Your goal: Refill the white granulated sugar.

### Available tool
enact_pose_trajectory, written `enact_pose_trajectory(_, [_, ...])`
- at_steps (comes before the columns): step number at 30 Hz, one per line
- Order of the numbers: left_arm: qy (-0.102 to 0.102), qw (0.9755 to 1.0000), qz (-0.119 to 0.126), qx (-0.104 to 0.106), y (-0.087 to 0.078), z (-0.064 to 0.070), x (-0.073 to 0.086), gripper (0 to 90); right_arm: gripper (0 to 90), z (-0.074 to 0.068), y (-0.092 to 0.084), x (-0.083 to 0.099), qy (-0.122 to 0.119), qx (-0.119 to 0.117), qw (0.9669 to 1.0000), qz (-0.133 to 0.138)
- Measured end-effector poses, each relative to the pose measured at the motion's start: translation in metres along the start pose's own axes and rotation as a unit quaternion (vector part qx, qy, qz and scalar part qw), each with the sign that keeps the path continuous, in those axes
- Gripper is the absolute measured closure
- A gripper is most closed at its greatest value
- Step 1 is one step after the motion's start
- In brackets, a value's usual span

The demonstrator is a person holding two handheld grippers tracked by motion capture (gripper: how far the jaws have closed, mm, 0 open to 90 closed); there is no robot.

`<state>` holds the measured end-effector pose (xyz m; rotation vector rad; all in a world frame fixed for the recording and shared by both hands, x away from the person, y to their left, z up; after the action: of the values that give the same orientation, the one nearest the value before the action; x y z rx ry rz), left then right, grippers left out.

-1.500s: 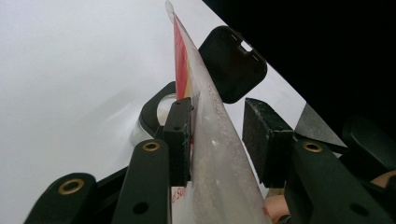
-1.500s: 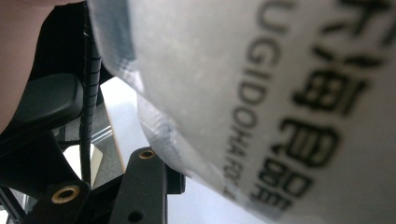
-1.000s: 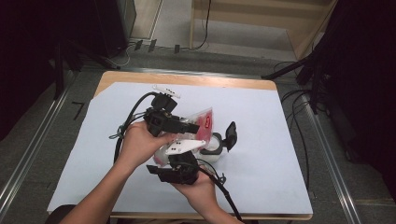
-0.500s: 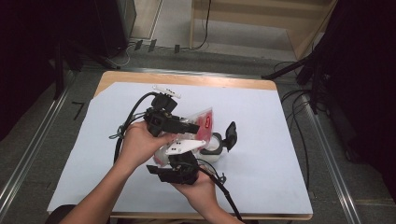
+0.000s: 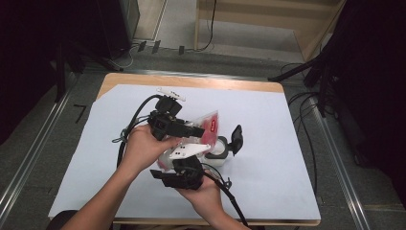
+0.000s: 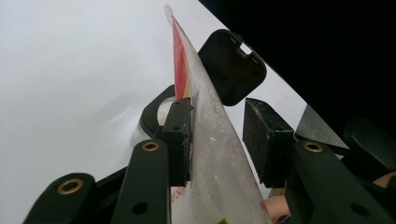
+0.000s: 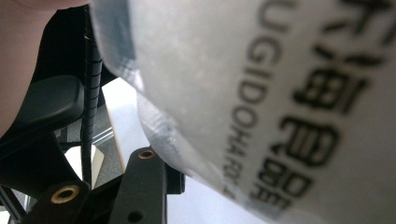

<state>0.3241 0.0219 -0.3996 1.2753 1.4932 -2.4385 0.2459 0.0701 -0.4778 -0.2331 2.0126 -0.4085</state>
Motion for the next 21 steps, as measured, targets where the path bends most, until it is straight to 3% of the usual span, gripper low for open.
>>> enact_pose_trajectory(21, [0.0,1.0,0.0,0.0,0.0002,0.0003,0.0002,63.3,63.5,-0.0004,-0.0003,0.0004,-0.002,-0.003,1.0,-0.001])
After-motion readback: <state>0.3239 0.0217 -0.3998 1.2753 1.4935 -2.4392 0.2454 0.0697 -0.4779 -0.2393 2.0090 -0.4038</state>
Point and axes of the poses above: each handheld gripper's, and its own axes: y roughly forward along the jaws, x roughly out of its underside, z roughly to its right, the point moved 10 cm from there along y, roughly forward along the jaws, and after that the axes turned 15 degrees about -x, right-handed, at the moved point
